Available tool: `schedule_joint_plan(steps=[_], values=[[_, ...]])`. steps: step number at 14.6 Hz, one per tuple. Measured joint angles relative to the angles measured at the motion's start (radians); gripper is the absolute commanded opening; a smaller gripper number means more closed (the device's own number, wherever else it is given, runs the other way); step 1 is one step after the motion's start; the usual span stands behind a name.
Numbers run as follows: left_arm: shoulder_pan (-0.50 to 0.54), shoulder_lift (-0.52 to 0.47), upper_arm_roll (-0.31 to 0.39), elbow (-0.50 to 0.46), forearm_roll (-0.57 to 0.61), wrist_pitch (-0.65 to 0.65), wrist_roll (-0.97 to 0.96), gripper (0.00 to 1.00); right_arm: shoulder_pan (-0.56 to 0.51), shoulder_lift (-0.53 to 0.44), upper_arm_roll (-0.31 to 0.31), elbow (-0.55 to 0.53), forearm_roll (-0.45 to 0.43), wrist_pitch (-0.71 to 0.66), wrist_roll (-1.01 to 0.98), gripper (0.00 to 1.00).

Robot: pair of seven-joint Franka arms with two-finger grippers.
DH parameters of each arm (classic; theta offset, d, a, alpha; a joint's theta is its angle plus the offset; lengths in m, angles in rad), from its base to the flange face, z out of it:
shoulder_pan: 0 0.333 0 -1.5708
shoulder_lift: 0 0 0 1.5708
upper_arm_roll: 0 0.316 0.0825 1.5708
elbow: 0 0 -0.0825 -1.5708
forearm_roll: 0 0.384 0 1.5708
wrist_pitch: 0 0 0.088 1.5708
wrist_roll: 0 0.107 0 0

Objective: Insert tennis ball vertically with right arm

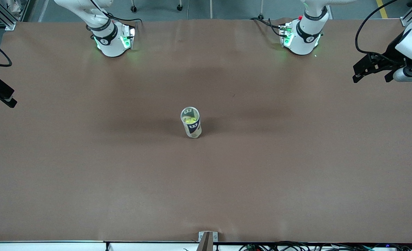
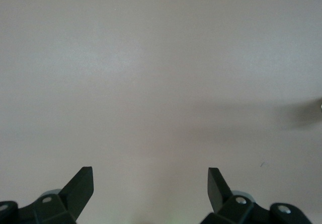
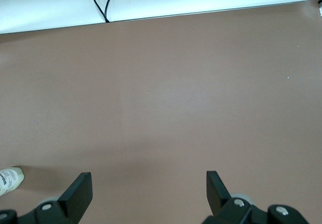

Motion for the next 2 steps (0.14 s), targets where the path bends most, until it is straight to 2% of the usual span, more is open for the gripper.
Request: schedule_joint_plan(steps=[2], values=[[0.000, 0.000, 0.000, 0.000, 0.000, 0.000, 0.000, 1.00, 0.000, 0.000, 0.000, 0.000, 0.000, 0.000, 0.000, 1.00]])
